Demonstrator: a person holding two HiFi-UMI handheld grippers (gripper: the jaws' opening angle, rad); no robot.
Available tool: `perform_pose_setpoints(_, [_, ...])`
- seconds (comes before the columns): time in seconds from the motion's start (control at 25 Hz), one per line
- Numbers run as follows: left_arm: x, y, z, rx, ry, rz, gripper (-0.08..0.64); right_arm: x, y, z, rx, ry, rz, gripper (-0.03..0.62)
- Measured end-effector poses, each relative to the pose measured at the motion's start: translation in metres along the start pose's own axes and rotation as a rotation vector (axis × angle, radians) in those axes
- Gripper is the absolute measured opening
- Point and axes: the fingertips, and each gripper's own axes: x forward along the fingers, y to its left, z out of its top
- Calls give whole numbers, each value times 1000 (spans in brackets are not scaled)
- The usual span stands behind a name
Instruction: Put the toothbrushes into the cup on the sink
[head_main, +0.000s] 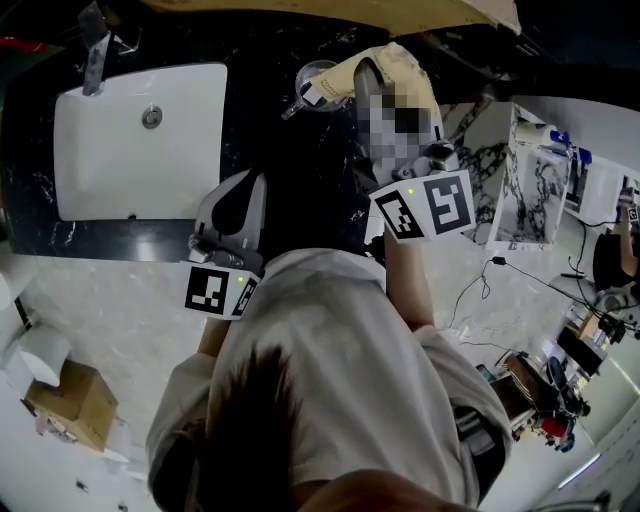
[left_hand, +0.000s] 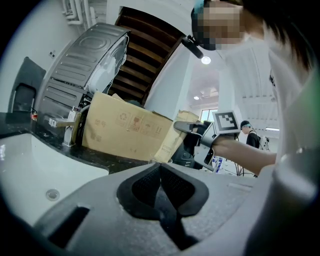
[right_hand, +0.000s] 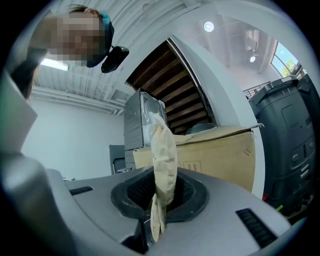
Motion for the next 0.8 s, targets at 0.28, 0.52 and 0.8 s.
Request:
perform_pose_setpoints(0.28, [-2, 0, 0, -2, -4, -5, 15, 3, -2, -17, -14, 46, -7, 43])
perform_pose_setpoints(0.52, [-2, -1, -1, -5, -7, -14, 15, 6, -3, -32, -15, 72, -14, 43])
perform_pose_setpoints(0.8, [-2, -2, -1, -5, -6, -21, 15, 11, -2, -50, -19, 103, -11, 43])
